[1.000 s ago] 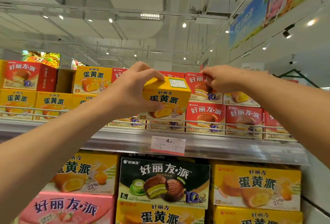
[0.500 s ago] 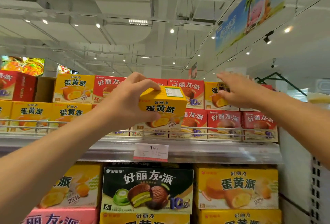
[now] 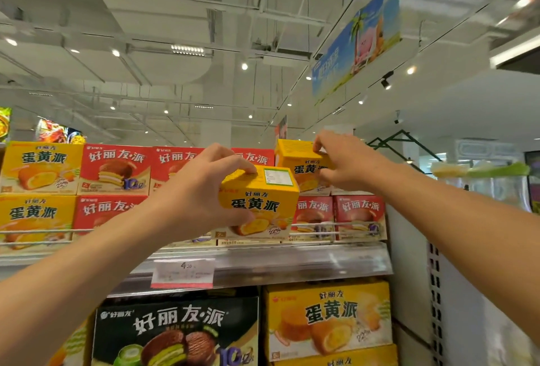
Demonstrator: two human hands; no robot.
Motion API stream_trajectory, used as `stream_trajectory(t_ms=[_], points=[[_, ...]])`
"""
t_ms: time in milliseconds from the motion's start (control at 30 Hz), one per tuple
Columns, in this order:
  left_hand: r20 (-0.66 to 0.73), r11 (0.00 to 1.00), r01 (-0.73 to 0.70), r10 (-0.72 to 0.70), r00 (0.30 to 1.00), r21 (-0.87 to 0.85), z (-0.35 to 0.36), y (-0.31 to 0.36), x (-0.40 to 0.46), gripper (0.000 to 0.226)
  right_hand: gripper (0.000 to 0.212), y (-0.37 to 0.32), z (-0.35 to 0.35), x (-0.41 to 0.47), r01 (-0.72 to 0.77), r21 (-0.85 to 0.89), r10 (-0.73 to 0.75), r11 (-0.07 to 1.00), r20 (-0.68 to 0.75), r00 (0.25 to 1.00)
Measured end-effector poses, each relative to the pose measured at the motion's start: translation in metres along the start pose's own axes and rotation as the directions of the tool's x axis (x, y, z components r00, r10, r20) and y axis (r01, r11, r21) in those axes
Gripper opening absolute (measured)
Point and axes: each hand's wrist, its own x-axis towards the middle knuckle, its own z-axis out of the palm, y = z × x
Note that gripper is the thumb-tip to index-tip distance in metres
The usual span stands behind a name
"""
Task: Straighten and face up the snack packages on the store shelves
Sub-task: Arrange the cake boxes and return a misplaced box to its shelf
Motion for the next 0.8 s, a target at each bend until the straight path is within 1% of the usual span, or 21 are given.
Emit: stream_trajectory(t_ms=[67,167,233,300,400,467,567,667,800], points=[[0.001,1.000,0.012,-0.012,1.000,-0.015,0.001,0.002,0.001,0.061,0.050,0.002,-0.005,-0.001,0.035,0.013,-0.035,0.999,-0.014,0.999],[-0.009,1.000,0.023,-0.023,1.000,-0.013,0.003,0.006,0.001,0.060,0.066,0.003,-0.012,-0.004,0.088,-0.011,-0.088,0.996,0.005,0.996],[-0.017,0.999,0.032,-0.032,0.999,-0.006,0.003,0.008,0.001,0.060,0.072,0.003,-0.016,-0.009,0.084,0.021,-0.084,0.996,0.011,0.996],[-0.021,0.999,0.040,-0.040,0.999,0.004,0.002,0.010,-0.001,0.060,0.074,0.005,-0.024,-0.016,0.075,0.076,-0.075,0.994,0.003,0.997],[-0.033,0.998,0.060,-0.060,0.998,0.005,-0.004,0.011,-0.008,0.060,0.074,0.012,-0.039,-0.026,0.076,0.124,-0.071,0.989,-0.040,0.997],[-0.054,0.996,0.083,-0.084,0.995,-0.016,-0.010,0.009,-0.016,0.061,0.070,0.016,-0.046,-0.032,0.078,0.154,-0.067,0.985,-0.075,0.995],[-0.058,0.991,0.133,-0.131,0.990,0.018,-0.019,0.002,-0.036,0.063,0.064,0.010,-0.046,-0.041,0.100,0.248,-0.088,0.964,-0.058,0.994],[-0.064,0.980,0.192,-0.189,0.980,0.051,-0.035,-0.010,-0.062,0.064,0.059,-0.017,-0.035,-0.050,0.144,0.411,-0.151,0.900,-0.015,0.988],[-0.040,0.958,0.273,-0.271,0.962,0.088,-0.062,-0.030,-0.106,0.064,0.053,-0.074,-0.013,-0.061,0.192,0.587,-0.250,0.787,0.019,0.968]])
